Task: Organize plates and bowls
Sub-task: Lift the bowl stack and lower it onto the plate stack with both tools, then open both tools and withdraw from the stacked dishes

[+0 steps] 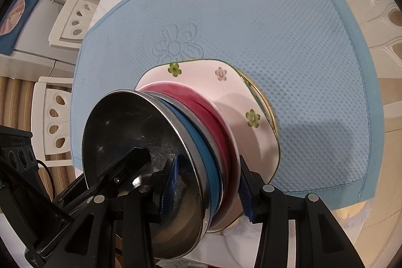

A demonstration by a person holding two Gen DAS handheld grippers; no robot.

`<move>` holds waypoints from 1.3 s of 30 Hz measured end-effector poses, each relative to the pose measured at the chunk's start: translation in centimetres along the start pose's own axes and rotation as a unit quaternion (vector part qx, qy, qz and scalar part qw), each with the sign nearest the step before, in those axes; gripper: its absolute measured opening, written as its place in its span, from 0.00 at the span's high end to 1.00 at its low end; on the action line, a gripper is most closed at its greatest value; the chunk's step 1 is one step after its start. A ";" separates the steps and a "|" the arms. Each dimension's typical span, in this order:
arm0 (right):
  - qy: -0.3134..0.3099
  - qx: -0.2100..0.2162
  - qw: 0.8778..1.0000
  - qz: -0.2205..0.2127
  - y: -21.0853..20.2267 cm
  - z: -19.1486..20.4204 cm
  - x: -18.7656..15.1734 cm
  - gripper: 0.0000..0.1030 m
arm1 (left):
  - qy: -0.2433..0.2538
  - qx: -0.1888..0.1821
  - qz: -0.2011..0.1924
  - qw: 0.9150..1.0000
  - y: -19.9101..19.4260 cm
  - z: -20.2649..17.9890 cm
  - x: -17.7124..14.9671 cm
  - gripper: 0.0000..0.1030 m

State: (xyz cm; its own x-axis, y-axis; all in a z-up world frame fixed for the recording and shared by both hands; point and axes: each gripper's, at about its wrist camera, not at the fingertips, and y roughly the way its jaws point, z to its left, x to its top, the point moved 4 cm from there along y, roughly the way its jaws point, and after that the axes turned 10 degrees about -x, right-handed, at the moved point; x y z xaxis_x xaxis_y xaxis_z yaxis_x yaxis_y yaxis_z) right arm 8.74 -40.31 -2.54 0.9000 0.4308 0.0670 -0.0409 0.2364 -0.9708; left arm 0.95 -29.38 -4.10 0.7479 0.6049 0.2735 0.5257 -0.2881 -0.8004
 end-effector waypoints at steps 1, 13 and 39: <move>0.002 0.002 1.000 0.000 0.0 -0.1 0.1 0.57 | 0.000 0.000 -0.001 1.000 0.0 0.0 0.0 0.67; 0.000 0.013 1.000 -0.015 -1.5 -1.3 -0.3 0.57 | -0.001 0.005 -0.007 1.000 -0.5 -0.2 -0.1 0.67; -0.042 -0.015 0.991 -0.123 -8.8 0.9 -2.9 0.55 | 0.047 -0.003 -0.085 0.995 -7.9 -3.0 -1.1 0.66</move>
State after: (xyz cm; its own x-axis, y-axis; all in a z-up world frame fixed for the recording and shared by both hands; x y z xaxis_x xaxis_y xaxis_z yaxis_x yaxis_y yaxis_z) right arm 6.09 -42.89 5.97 0.8423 0.4339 0.3199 0.1888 0.3184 -0.9290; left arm -2.76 -29.98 3.51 0.6830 0.5729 0.4530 0.6493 -0.1923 -0.7358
